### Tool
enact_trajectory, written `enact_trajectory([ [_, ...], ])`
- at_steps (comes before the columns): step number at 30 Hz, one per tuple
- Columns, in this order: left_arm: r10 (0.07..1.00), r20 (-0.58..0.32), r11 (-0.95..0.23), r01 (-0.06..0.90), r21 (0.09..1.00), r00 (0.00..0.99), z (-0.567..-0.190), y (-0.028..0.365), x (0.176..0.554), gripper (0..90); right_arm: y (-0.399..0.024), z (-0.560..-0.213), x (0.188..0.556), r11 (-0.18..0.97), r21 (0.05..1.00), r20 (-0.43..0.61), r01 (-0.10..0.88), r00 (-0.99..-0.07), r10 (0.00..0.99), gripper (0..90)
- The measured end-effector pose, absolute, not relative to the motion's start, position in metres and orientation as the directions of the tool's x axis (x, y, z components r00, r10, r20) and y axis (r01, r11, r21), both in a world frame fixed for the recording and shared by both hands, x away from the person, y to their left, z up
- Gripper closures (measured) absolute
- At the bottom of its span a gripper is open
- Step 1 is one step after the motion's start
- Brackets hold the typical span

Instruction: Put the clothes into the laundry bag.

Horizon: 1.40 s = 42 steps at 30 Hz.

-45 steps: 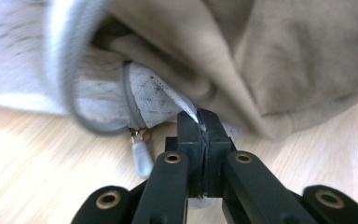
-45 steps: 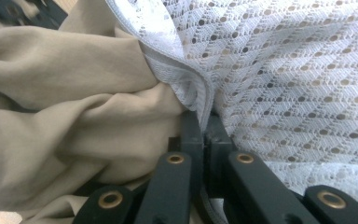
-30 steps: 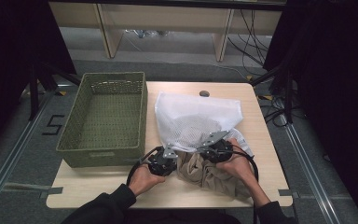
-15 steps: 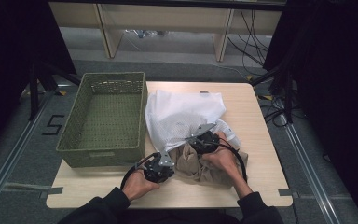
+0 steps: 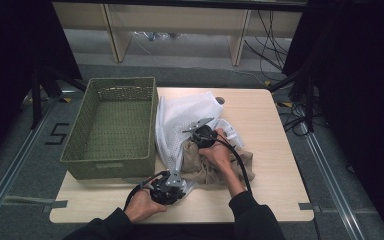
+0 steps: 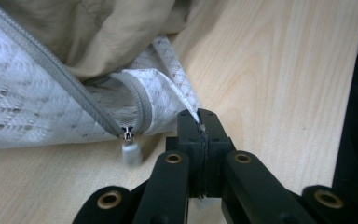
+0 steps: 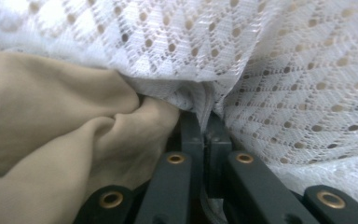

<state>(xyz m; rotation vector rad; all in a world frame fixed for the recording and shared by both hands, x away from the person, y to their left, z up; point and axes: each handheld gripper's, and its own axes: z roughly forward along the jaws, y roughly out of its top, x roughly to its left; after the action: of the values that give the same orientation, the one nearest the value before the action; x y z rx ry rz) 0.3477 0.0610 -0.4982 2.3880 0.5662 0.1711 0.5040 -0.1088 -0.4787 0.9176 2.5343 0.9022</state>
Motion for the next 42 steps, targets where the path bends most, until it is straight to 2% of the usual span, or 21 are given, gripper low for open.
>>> enact_trajectory([
  [1,0.409,0.003,-0.721,0.321,0.614,0.913,-0.496,0.063,0.349,89.2,-0.109,-0.478,0.506,0.606,0.638,-0.055,0.474,-0.758,0.65,90.0],
  [3,0.416,0.002,-0.719,0.328,0.613,0.909,-0.495,0.065,0.35,89.1,-0.109,-0.477,0.506,0.613,0.639,-0.059,0.465,-0.765,0.641,90.0],
  [6,0.446,-0.001,-0.704,0.352,0.616,0.895,-0.493,0.068,0.353,88.0,-0.115,-0.472,0.5,0.607,0.649,-0.053,0.459,-0.769,0.637,90.0],
  [7,0.484,-0.014,-0.668,0.379,0.641,0.875,-0.494,0.067,0.352,87.9,-0.118,-0.47,0.499,0.615,0.652,-0.061,0.442,-0.778,0.625,90.0],
  [11,0.518,0.023,-0.666,0.386,0.638,0.855,-0.491,0.072,0.357,88.2,-0.134,-0.457,0.488,0.628,0.663,-0.057,0.408,-0.809,0.586,90.0],
  [19,0.553,0.061,-0.66,0.392,0.641,0.831,-0.492,0.077,0.365,88.4,-0.178,-0.422,0.45,0.651,0.701,-0.106,0.291,-0.86,0.498,90.0],
  [23,0.603,0.076,-0.631,0.417,0.654,0.794,-0.492,0.079,0.369,87.5,-0.193,-0.408,0.427,0.668,0.695,-0.122,0.266,-0.872,0.475,90.0],
  [28,0.636,0.096,-0.602,0.415,0.682,0.766,-0.484,0.084,0.367,76.3,-0.199,-0.397,0.407,0.667,0.7,-0.125,0.254,-0.876,0.465,90.0],
  [31,0.646,0.11,-0.582,0.394,0.711,0.755,-0.471,0.08,0.352,60.5,-0.198,-0.393,0.403,0.675,0.697,-0.136,0.24,-0.88,0.454,90.0],
  [33,0.638,0.074,-0.562,0.398,0.725,0.767,-0.465,0.072,0.34,52.2,-0.199,-0.393,0.404,0.674,0.701,-0.144,0.231,-0.881,0.451,90.0],
  [36,0.647,-0.026,-0.517,0.463,0.72,0.762,-0.47,0.054,0.334,39.6,-0.2,-0.394,0.405,0.669,0.702,-0.133,0.242,-0.879,0.458,90.0],
  [39,0.639,-0.03,-0.532,0.47,0.704,0.768,-0.484,0.031,0.338,30.9,-0.199,-0.394,0.405,0.668,0.703,-0.131,0.245,-0.878,0.46,90.0],
  [41,0.644,0.006,-0.553,0.46,0.695,0.765,-0.492,0.017,0.345,24.4,-0.199,-0.394,0.405,0.668,0.703,-0.13,0.245,-0.879,0.458,90.0],
  [42,0.64,0.05,-0.574,0.434,0.694,0.767,-0.494,0.012,0.349,24.0,-0.199,-0.394,0.405,0.668,0.702,-0.126,0.247,-0.88,0.458,90.0],
])
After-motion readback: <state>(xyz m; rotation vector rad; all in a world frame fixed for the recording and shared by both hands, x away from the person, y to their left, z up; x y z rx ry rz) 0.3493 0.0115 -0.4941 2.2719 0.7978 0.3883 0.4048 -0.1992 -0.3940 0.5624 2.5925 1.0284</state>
